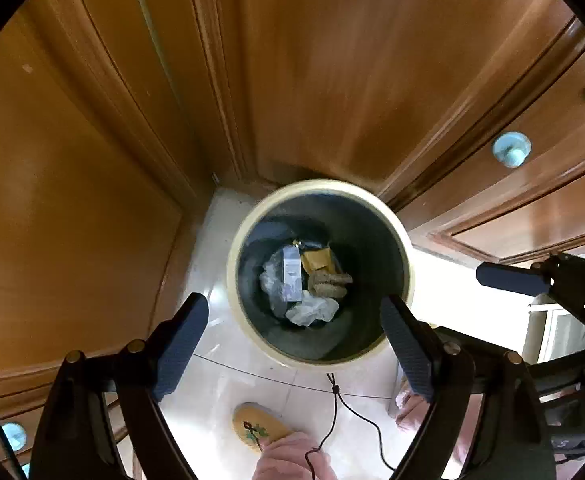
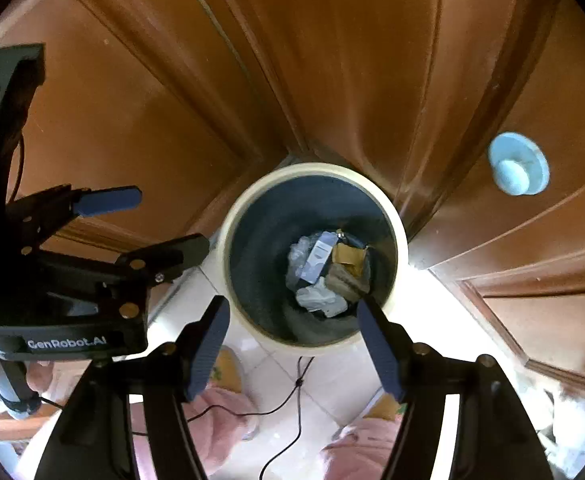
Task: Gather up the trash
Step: 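Raise both open tools back up to the counter items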
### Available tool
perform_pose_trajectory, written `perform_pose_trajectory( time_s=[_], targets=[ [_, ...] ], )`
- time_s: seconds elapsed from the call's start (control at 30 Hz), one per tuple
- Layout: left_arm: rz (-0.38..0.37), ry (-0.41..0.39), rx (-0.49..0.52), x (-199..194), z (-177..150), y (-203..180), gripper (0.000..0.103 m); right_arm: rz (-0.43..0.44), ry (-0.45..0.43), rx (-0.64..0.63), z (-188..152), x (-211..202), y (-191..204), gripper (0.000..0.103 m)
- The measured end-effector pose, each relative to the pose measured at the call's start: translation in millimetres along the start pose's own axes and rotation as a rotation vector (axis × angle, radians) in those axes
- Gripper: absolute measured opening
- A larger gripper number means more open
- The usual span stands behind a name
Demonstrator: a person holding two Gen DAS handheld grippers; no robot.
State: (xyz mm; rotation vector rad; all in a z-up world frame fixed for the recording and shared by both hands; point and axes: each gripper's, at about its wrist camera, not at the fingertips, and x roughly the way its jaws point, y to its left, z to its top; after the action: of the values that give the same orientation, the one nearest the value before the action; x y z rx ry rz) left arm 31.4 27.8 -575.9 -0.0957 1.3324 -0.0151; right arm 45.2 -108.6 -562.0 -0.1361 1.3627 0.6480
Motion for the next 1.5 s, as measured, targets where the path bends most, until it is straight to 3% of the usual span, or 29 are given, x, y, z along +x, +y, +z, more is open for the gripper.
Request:
perform_pose_trajectory(
  time_s=[0.37,0.73,1.1,1.5],
  targets=[
    [0.021,-0.01,-0.037,-93.6,13.2,1.6,0.087,0.009,-0.123,0.084,14.2,-100.1,16.9,0.067],
    [0.014,-0.043,-0.045,-220.1,29.1,-6.3,0.087,-0.027,-0.186,0.111,39.4,-220.6,39.5,0.067],
    [0.024,-0.19,0.034,-350.2,71.3,-31.9,0.087,-0.087,-0.303,-0.045,54.7,-342.1,71.6,0.067],
    [-0.012,-0.376,0.042,-452.5,141.6,-69.0,0.087,-0.089,-0.467,-0.075,88.3,-458.7,48.9,0.067]
  ],
)
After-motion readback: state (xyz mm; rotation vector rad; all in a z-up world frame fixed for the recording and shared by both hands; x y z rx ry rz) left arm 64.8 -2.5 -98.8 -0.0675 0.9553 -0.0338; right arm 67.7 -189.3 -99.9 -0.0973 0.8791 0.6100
